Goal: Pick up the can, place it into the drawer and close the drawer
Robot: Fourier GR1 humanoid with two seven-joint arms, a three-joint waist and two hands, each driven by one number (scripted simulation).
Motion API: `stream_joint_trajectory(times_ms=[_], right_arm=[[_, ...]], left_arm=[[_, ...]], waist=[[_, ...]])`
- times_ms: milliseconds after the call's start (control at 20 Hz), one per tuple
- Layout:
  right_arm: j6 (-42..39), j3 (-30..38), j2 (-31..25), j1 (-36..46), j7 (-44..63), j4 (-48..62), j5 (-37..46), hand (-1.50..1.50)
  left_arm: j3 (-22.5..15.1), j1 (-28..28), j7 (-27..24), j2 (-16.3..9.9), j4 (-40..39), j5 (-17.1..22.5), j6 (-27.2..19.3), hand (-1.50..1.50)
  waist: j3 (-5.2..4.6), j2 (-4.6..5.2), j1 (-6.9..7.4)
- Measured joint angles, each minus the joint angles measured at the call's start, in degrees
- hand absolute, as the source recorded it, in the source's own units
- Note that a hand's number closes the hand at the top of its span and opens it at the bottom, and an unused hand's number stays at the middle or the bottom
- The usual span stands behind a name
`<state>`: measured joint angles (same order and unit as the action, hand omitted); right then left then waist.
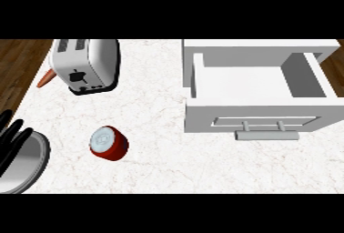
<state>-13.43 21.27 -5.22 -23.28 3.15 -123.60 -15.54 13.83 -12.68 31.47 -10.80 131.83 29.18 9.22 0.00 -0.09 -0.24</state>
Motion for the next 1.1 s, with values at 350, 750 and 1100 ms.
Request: stream_joint_trajectory(times_ms=[350, 750, 1100], right_arm=[[-3.4, 4.7, -1.2, -0.4, 0.1, 0.9, -3.7, -1.50], [-7.5, 9.8, -1.5, -1.5, 1.0, 0.7, -7.6, -1.50], [-10.0, 12.3, -0.7, -1.4, 2.3, 0.7, -8.7, -1.50]], left_arm=[[-4.0, 3.4, 0.2, 3.6, -5.0, -2.4, -1.6, -1.50], [-6.6, 6.4, -4.5, 6.2, -14.0, -8.2, -1.2, -1.50], [-8.1, 5.7, -12.0, 7.8, -21.8, -13.4, 0.3, -1.50]], waist=[[0.01, 0.05, -0.10], [0.01, 0.05, -0.14], [-0.01, 0.05, -0.02]])
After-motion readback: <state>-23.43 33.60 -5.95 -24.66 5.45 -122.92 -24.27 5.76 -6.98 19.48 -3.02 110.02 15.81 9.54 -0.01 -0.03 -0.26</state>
